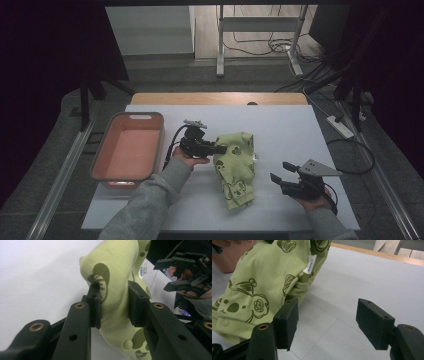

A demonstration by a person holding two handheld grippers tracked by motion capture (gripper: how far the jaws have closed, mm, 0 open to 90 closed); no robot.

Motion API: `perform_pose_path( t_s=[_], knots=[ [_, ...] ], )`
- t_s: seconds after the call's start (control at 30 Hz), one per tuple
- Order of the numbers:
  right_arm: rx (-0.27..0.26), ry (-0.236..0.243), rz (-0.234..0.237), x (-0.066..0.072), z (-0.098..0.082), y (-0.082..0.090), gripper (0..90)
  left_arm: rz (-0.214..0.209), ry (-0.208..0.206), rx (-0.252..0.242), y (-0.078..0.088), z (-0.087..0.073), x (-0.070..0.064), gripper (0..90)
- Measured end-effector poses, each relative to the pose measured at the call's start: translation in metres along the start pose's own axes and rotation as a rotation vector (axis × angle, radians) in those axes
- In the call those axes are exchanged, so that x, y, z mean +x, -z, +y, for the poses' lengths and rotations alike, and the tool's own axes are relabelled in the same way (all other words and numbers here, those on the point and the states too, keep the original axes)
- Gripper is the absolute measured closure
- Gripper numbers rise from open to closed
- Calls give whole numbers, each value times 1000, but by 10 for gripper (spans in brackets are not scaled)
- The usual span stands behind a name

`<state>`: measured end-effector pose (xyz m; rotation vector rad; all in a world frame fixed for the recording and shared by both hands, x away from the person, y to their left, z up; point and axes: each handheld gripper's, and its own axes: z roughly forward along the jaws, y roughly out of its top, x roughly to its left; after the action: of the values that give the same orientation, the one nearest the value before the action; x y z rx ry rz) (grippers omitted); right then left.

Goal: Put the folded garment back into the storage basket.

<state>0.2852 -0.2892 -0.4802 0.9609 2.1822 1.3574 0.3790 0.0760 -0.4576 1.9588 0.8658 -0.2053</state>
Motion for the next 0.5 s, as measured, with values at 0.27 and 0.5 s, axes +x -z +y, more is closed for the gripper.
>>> perform_pose_path(
  t_s=[0.27,0.5],
  knots=[
    [-2,0,-3,0,0,0,350,-4,-6,-21,9,2,0,676],
    [-5,1,-5,0,0,0,349,-8,-11,-39,16,6,-2,677]
  ],
)
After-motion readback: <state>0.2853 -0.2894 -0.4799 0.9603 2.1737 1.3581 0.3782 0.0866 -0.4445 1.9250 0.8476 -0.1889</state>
